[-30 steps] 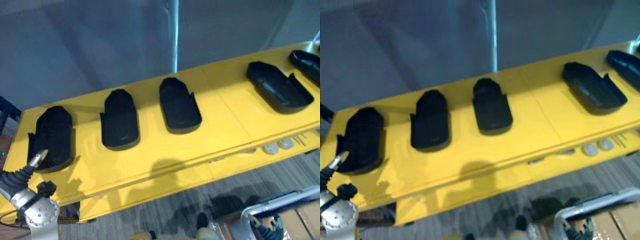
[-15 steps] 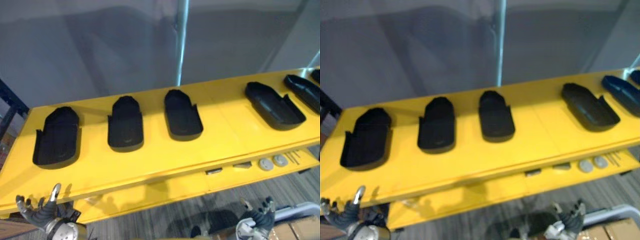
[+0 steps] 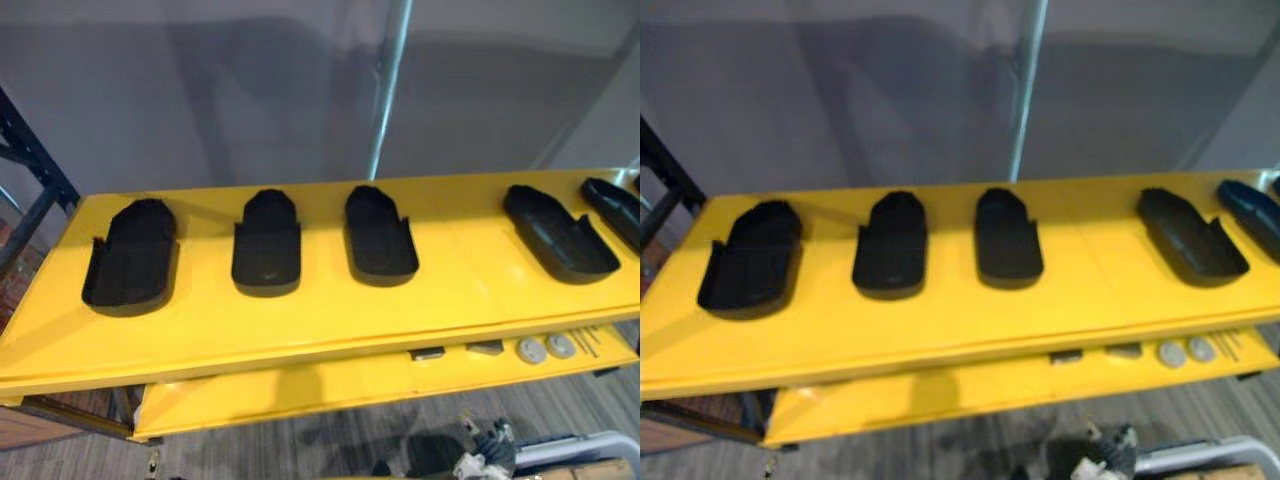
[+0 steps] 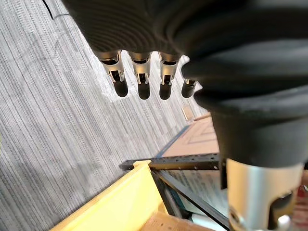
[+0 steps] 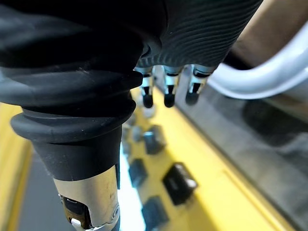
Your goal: Walk over and take plastic housings, then place them on the shelf
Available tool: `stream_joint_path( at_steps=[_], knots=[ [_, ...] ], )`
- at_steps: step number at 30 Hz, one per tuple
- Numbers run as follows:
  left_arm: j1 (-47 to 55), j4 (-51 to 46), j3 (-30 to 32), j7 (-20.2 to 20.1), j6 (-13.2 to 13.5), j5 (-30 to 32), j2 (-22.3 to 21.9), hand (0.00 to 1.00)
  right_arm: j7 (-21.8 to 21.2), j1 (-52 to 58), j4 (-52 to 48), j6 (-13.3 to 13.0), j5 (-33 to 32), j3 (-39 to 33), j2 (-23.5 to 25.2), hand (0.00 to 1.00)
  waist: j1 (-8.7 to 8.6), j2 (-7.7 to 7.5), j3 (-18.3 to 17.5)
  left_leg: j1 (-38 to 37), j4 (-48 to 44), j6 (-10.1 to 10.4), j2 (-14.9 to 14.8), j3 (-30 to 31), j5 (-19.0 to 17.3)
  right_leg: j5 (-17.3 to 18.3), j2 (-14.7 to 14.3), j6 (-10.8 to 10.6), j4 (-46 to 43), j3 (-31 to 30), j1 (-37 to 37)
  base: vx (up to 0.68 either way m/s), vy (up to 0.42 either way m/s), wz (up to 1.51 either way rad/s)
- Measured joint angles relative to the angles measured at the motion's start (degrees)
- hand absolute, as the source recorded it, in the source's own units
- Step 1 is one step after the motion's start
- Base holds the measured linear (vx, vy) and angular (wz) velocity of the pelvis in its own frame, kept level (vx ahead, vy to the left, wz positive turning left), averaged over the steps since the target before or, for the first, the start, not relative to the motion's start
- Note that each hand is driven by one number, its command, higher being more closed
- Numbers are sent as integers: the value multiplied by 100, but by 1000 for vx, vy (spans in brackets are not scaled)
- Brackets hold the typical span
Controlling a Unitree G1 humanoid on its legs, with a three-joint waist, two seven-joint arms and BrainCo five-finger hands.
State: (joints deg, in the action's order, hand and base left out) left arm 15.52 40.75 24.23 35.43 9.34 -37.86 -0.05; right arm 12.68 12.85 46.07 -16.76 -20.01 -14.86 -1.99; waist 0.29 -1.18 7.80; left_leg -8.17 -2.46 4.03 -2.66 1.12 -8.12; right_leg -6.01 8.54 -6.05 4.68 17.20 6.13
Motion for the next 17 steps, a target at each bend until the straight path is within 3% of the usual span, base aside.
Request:
stream_joint_path(
  at_steps=[10,17],
  knots=[
    [-128,760,-31,-1278,-1053,-199,17,0,-333,-193,466,339,-71,-277,-3,0,-95,-50,6,-10,18,-6,28,-18,3,-9,34,-19,-1,-10,2,0,6,0],
    [-214,1014,-64,-1572,-1174,-272,19,0,-432,-243,681,430,-77,-421,-2,0,-103,-34,12,-87,74,-5,15,-103,3,-9,30,-19,-1,-82,10,-3,10,-4]
  ],
)
